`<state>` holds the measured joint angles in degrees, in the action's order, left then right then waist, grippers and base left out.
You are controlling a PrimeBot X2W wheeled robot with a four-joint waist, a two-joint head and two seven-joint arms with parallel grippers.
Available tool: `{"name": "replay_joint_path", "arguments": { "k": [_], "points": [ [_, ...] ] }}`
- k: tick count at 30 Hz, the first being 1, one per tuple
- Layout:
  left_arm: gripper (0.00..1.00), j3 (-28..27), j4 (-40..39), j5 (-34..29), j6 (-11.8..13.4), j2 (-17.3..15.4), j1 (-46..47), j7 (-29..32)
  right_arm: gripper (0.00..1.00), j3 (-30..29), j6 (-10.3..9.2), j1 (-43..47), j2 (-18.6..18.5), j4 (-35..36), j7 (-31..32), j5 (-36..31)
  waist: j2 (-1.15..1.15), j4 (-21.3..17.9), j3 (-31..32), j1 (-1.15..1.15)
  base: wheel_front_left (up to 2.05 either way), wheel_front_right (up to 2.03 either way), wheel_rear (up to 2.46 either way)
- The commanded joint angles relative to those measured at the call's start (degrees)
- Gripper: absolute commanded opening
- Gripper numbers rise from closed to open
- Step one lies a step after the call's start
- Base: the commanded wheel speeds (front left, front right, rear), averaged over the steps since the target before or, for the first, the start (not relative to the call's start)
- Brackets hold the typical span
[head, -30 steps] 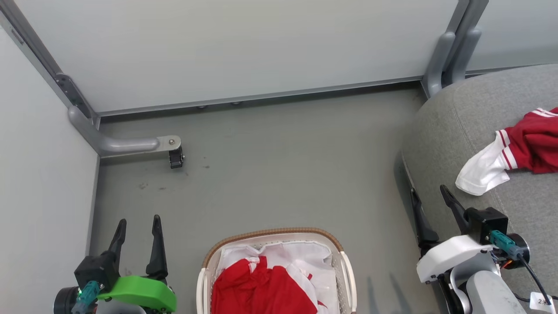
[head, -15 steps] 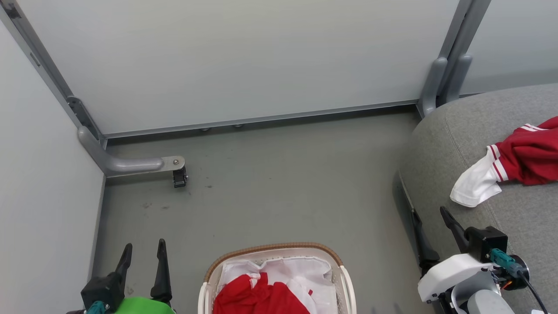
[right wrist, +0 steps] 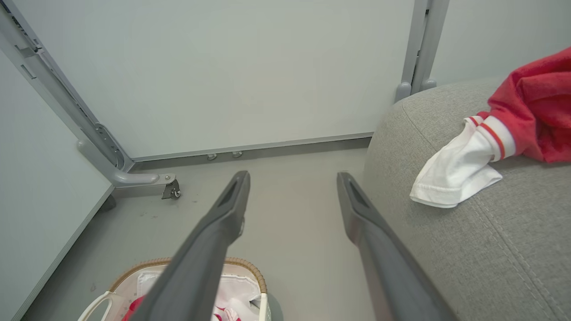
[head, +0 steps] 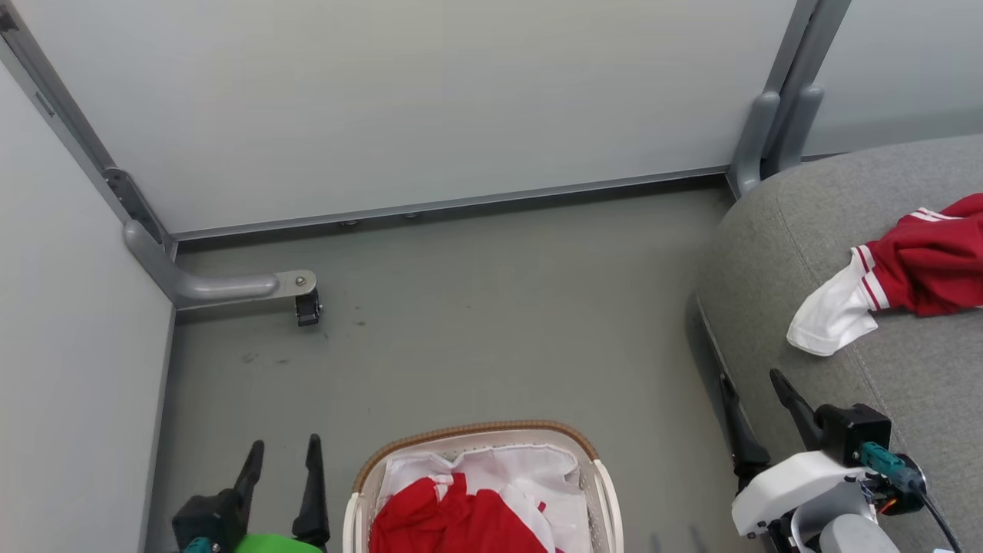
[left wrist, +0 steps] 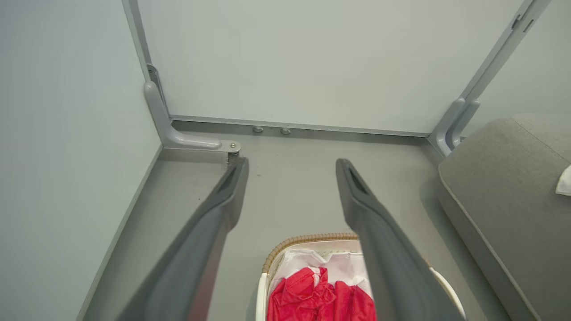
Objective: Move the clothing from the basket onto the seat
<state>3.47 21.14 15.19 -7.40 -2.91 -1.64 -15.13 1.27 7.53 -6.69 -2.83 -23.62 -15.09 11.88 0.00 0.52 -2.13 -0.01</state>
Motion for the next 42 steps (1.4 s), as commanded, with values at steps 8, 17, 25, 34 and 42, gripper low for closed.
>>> {"name": "replay_joint_path", "arguments": {
  "k": [8,17,25,34,42],
  "points": [
    [1.0,7.66,4.1,2.77,-0.18,-0.09,7.03,-0.01,1.0,2.74,-0.08,-5.94,-0.19,2.02,-0.09,0.34,0.0,-2.56,-10.4,0.01,0.0,0.0,0.0],
    [1.0,14.87,10.15,5.05,-0.18,-1.71,15.48,-0.01,1.0,5.0,-0.08,-10.59,-0.2,4.0,-0.09,0.5,0.0,-5.34,-18.94,0.01,0.0,0.0,0.0],
    [1.0,22.35,16.23,9.43,-0.18,-2.95,22.17,-0.01,1.0,7.21,-0.08,-14.27,-0.18,6.6,-0.09,1.12,0.0,-7.96,-27.14,0.01,0.0,0.0,0.0],
    [1.0,29.46,23.72,14.8,-0.18,-4.04,29.77,-0.01,1.0,8.35,-0.08,-17.93,-0.15,9.45,-0.09,1.68,0.0,-10.41,-35.96,0.01,0.0,0.0,0.0],
    [1.0,36.27,29.7,20.02,-0.18,-5.53,36.2,-0.01,1.0,9.16,-0.08,-20.49,-0.15,11.98,-0.09,0.79,0.0,-11.72,-42.61,0.01,0.0,0.0,0.0]
  ]
}}
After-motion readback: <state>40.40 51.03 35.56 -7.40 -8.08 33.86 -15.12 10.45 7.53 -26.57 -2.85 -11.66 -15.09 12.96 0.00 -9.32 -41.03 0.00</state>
